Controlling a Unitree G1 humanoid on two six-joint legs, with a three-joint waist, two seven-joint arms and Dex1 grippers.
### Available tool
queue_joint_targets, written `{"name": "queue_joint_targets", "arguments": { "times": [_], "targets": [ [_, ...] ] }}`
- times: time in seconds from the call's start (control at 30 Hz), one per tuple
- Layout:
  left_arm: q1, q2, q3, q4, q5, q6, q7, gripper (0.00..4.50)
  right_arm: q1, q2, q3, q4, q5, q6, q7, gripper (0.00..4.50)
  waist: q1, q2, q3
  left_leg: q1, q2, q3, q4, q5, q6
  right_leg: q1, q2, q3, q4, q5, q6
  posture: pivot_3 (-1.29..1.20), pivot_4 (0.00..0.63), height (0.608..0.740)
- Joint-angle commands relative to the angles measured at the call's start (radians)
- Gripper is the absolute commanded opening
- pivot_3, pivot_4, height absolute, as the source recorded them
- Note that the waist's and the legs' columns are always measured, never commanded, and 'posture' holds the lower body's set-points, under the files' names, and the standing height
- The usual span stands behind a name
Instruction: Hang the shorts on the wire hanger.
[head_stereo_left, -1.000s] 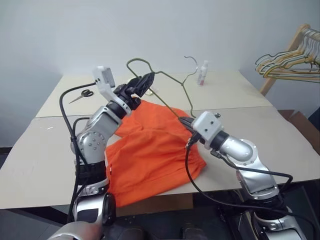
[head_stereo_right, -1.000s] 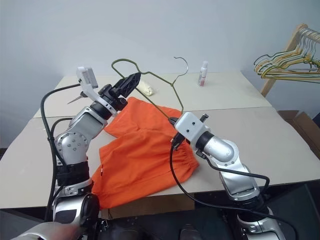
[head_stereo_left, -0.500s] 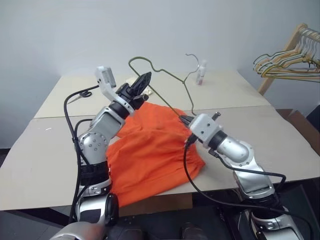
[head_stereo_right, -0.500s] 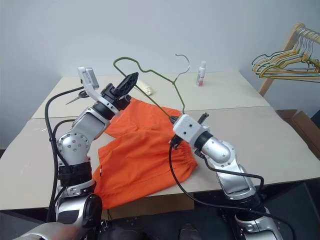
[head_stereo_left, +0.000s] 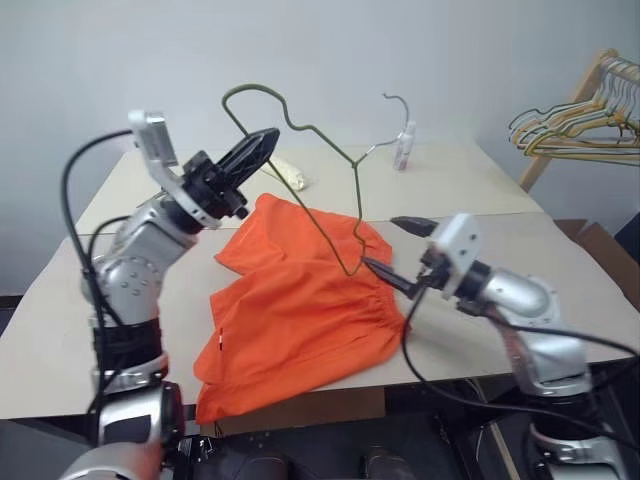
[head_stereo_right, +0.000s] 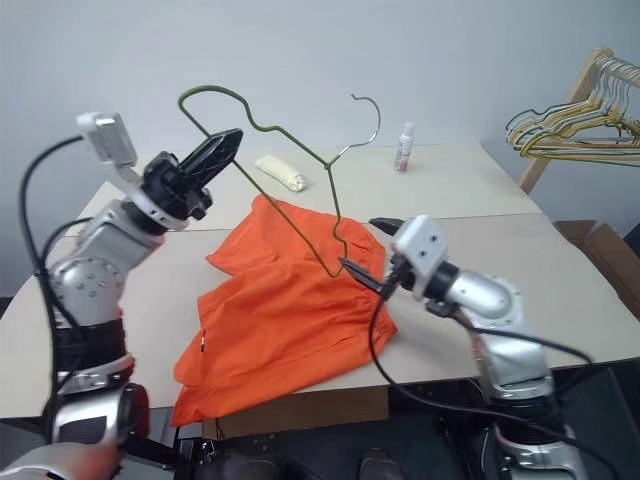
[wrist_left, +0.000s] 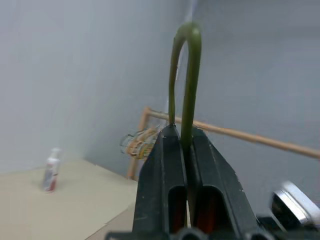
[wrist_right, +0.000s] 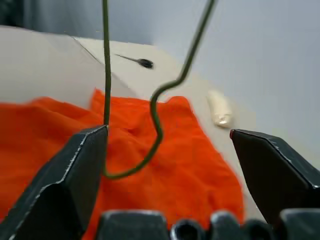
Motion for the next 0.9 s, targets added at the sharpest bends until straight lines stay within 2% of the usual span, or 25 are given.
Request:
{"name": "queue_joint_targets", "arguments": {
  "times": [0.03,0.13,0.27,0.5,0.7,0.8,0.9],
  "targets": [
    [-0.048,0.033,0.037,0.039,-0.089,0.014,-0.137,0.0,-0.072,-0.114,-0.048,0.039,0.289,0.297,0.194,4.45,0.0,0.0,0.0,0.001,0.001,0.0,0.0,0.0,0.0,0.001,0.0,0.0,0.0,0.0,0.0,0.05,0.0,0.74],
    [-0.079,0.048,0.068,0.083,-0.164,0.04,-0.225,0.0,-0.101,-0.155,-0.022,0.121,0.365,0.371,0.311,4.45,-0.002,0.0,0.0,0.003,0.004,-0.001,0.001,-0.001,0.002,0.005,0.001,-0.002,-0.002,0.0,-0.001,0.05,0.0,0.74],
    [-0.109,0.036,0.08,0.1,-0.211,0.046,-0.268,0.0,-0.147,-0.132,0.017,0.179,0.405,0.419,0.37,4.45,-0.003,0.0,0.0,0.004,0.004,-0.001,0.001,-0.001,0.002,0.005,0.002,-0.002,-0.002,0.0,0.0,0.05,0.0,0.74],
    [-0.11,-0.01,0.05,0.082,-0.18,0.024,-0.247,0.0,-0.231,-0.033,0.078,0.193,0.369,0.422,0.311,4.45,0.001,0.0,0.0,0.003,0.005,-0.001,0.002,-0.001,0.002,0.004,0.001,-0.002,-0.001,0.0,0.0,0.06,0.0,0.74],
    [-0.105,-0.018,0.035,0.078,-0.158,0.015,-0.242,0.0,-0.252,-0.018,0.088,0.178,0.369,0.417,0.319,4.45,0.003,0.0,0.0,-0.002,0.004,-0.002,0.002,-0.001,0.001,0.0,-0.001,-0.002,-0.001,0.0,0.0,0.05,0.0,0.74],
    [-0.101,-0.014,0.037,0.076,-0.165,0.022,-0.244,0.0,-0.251,-0.022,0.085,0.176,0.371,0.421,0.32,3.89,0.002,0.0,0.0,-0.002,0.004,-0.002,0.002,-0.001,0.001,0.0,-0.001,-0.002,-0.001,0.0,0.0,0.05,0.0,0.74],
    [-0.101,-0.014,0.041,0.086,-0.165,0.022,-0.242,0.0,-0.247,-0.028,0.096,0.169,0.353,0.413,0.317,2.78,0.001,0.0,0.0,-0.002,0.004,-0.002,0.002,-0.001,0.001,0.0,-0.001,-0.002,0.0,0.0,0.0,0.05,0.0,0.74]
  ]
}}
